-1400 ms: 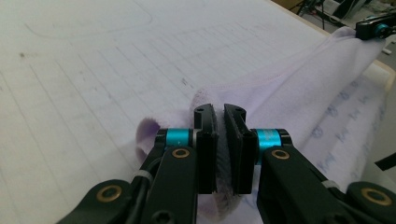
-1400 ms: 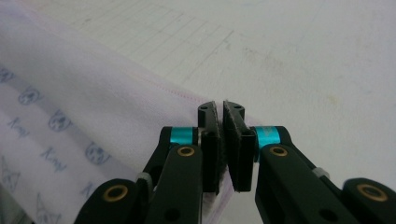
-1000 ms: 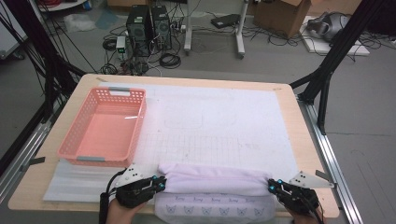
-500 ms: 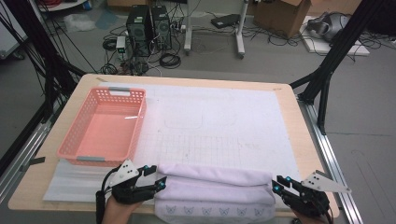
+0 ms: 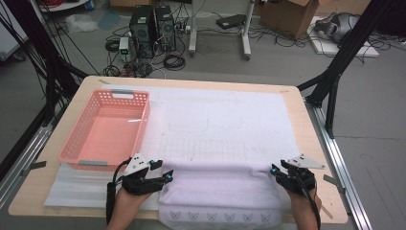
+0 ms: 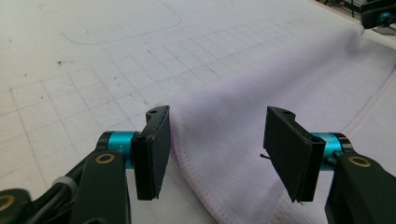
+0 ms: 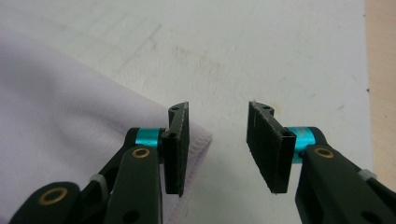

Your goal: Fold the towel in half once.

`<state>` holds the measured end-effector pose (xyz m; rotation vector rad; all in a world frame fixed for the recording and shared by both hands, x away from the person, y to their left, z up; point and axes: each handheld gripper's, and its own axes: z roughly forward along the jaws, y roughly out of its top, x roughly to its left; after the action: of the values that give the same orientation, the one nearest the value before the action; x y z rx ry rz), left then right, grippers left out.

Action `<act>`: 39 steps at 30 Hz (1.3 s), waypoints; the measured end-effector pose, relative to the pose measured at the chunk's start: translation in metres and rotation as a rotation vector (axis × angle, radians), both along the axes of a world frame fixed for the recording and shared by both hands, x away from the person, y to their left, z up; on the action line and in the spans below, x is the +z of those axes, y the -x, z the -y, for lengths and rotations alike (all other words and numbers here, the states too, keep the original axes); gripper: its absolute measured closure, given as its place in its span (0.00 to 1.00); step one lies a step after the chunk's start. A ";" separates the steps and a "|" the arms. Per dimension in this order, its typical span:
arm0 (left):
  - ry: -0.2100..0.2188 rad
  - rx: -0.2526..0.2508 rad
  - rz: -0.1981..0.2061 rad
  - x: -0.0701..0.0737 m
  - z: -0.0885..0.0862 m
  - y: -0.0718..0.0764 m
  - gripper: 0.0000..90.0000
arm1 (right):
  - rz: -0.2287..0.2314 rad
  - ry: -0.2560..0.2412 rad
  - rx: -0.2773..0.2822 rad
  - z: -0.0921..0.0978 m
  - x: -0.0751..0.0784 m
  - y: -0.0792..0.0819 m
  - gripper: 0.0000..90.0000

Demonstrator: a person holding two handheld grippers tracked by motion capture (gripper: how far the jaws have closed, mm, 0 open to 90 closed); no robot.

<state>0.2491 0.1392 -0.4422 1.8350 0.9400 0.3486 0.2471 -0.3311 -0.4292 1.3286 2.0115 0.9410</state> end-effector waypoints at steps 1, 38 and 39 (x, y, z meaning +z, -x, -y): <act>-0.009 0.004 -0.011 -0.002 0.001 -0.002 0.45 | 0.009 -0.006 0.007 0.002 0.001 0.001 0.63; -0.080 0.059 -0.163 -0.009 0.016 -0.012 0.95 | -0.189 -0.127 0.121 -0.001 -0.015 0.006 0.95; -0.087 0.058 -0.160 -0.008 0.017 -0.013 0.96 | -0.183 -0.114 0.131 -0.002 -0.014 0.005 0.95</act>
<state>0.2625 0.1222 -0.4505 1.9400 1.1046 0.2857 0.2419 -0.3293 -0.4436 1.4023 2.2352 1.0398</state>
